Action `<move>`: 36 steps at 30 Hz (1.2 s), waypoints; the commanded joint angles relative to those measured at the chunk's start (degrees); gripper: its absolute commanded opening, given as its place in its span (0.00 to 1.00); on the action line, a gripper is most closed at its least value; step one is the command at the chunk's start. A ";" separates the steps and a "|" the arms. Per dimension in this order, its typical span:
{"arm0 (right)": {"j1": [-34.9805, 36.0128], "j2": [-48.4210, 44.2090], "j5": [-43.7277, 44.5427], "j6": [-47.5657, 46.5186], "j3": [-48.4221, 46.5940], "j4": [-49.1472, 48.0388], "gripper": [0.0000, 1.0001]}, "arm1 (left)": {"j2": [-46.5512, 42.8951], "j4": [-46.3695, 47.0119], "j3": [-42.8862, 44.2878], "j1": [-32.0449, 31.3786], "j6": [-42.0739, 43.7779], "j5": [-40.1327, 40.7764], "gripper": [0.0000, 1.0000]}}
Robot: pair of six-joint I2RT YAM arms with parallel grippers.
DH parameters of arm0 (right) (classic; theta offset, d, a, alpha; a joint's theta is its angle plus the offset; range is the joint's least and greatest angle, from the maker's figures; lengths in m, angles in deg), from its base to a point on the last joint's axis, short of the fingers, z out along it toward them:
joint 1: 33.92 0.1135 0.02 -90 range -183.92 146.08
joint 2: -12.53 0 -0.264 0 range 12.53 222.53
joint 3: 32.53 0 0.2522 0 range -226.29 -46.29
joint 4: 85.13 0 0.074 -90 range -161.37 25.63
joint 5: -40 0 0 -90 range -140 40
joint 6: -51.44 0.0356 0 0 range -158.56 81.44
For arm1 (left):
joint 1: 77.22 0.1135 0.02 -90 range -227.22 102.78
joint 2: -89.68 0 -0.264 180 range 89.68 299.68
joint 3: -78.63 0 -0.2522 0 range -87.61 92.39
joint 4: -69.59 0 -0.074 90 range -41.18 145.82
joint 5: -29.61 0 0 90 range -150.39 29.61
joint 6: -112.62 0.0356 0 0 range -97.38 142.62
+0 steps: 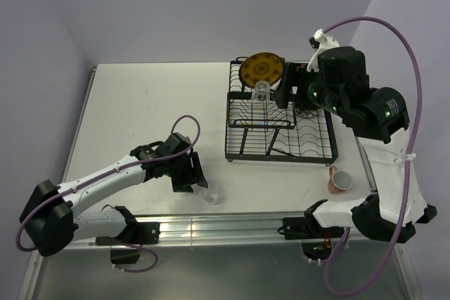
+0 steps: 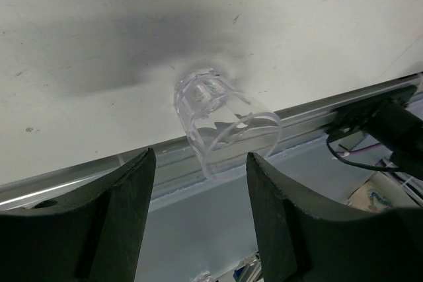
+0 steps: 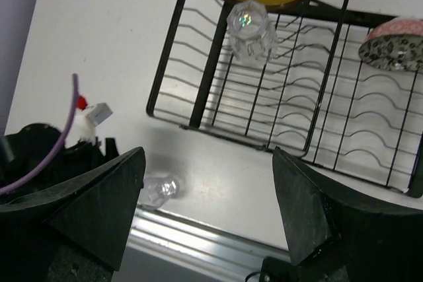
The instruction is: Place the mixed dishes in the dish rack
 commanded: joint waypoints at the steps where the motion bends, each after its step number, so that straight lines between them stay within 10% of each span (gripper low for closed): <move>1: 0.11 -3.63 -3.61 2.29 2.30 -0.01 0.85 | 2.38 4.57 -1.82 -2.24 -1.06 -0.89 0.63; 9: 0.02 -15.67 -20.47 10.81 16.44 -14.94 0.85 | 7.84 8.27 -2.70 -4.62 -0.79 -1.50 0.56; 17: -0.07 -20.16 -28.85 16.45 25.26 -21.46 0.84 | 8.37 8.71 -0.95 -4.62 -0.27 -0.28 0.00; 26: -1.74 -14.64 -37.87 14.42 19.80 -18.12 0.84 | -1.47 -5.80 19.77 -4.36 3.77 5.36 0.00; 36: -3.15 -16.20 -64.78 23.81 29.72 -39.81 0.82 | -11.58 26.61 24.64 -3.83 2.82 -13.89 0.00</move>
